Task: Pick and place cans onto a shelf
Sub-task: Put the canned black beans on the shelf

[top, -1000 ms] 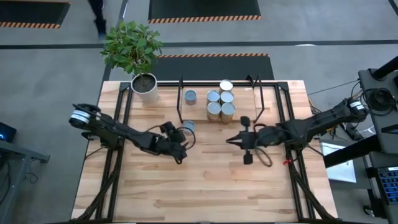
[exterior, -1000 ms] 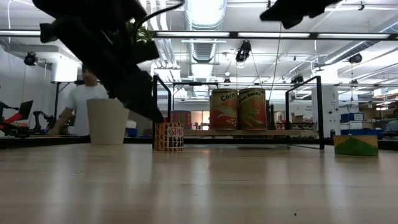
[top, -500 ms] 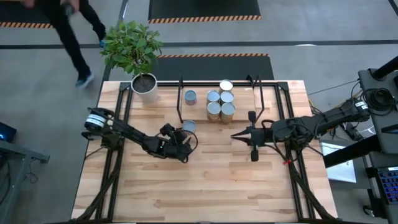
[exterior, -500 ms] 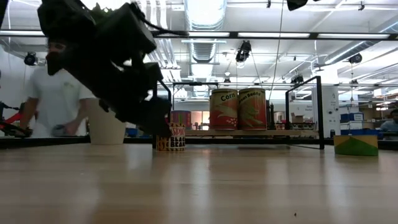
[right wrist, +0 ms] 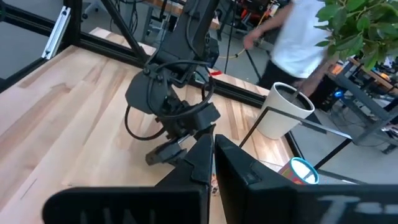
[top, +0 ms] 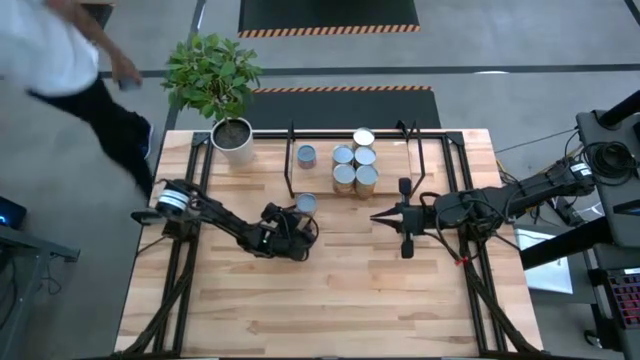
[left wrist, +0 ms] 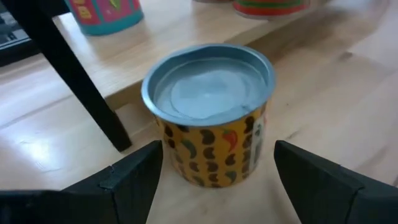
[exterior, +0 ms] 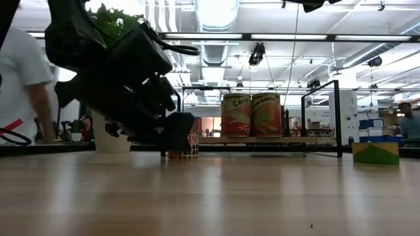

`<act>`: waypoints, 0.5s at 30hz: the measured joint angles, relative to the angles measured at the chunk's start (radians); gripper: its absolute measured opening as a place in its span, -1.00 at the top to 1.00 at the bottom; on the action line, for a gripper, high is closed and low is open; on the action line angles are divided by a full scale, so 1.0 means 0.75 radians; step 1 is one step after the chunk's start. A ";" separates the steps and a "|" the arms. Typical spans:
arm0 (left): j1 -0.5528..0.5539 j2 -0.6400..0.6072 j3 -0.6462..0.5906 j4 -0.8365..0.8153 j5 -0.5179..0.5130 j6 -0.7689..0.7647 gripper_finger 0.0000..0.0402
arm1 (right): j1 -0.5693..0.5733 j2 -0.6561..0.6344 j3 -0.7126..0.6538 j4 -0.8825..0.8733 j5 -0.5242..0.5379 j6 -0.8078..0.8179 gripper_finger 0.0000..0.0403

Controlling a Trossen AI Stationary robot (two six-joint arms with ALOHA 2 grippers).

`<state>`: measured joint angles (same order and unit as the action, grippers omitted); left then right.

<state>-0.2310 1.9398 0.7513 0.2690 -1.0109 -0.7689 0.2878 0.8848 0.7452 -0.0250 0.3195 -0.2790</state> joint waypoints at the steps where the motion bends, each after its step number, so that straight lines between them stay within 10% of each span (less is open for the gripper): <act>1: 0.000 0.012 0.000 0.022 -0.014 -0.004 -0.44 | 0.000 0.000 0.000 0.001 0.002 0.000 0.96; 15: 0.009 0.111 0.000 0.151 -0.109 -0.040 -0.35 | 0.000 0.000 -0.002 -0.001 0.007 0.006 0.96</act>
<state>-0.2241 2.0228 0.7513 0.3826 -1.0927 -0.7990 0.2878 0.8848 0.7441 -0.0254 0.3244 -0.2746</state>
